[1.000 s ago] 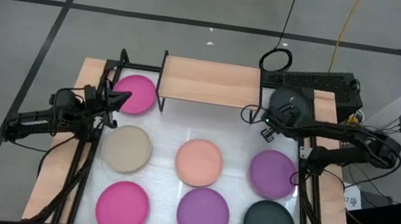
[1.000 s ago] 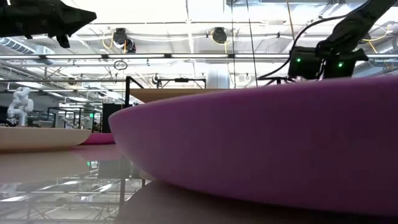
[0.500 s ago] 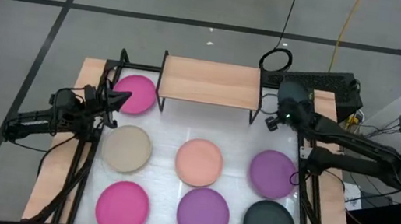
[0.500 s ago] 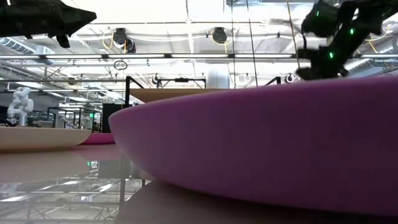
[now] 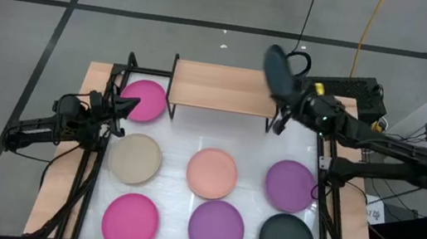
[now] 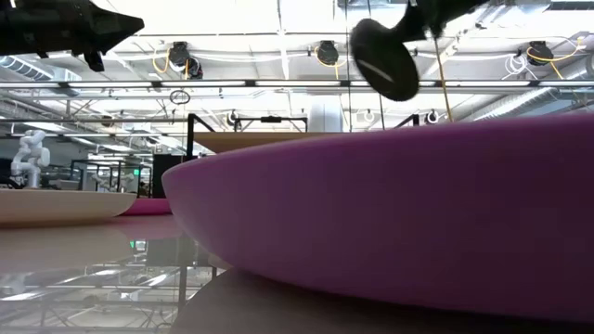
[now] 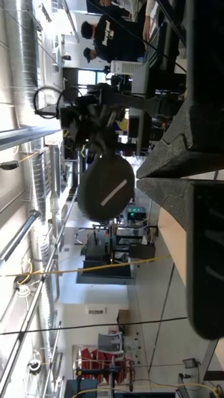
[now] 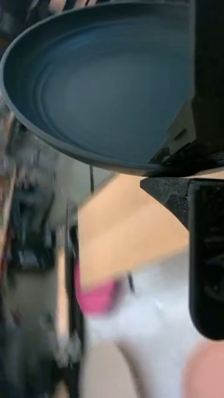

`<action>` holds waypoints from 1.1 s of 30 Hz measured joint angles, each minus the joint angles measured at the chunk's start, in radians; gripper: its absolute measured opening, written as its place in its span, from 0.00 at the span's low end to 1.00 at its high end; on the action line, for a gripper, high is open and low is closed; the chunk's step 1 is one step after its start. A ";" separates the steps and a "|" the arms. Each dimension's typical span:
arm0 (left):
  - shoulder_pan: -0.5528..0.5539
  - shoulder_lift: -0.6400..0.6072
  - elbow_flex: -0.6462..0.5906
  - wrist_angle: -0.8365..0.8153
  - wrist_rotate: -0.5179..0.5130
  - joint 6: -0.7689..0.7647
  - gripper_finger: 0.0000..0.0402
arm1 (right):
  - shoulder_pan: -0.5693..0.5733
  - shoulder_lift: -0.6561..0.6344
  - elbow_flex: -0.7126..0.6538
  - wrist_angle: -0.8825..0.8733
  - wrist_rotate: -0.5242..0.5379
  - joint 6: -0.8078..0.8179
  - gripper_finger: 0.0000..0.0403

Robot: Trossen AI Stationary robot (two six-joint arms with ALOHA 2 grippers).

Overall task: Place and stack plates onto a shelf
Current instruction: Put the top black plate on the shelf

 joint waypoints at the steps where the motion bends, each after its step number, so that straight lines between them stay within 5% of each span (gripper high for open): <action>1: 0.000 0.000 0.000 0.000 0.000 0.000 0.01 | 0.024 0.026 0.010 -0.007 -0.011 -0.025 0.00; 14: 0.000 0.000 0.000 0.000 0.000 0.000 0.01 | 0.102 0.329 0.016 -0.031 0.068 -0.164 0.00; 33: 0.000 0.000 0.000 0.000 0.000 0.000 0.01 | 0.021 0.385 0.016 -0.017 0.064 -0.207 0.02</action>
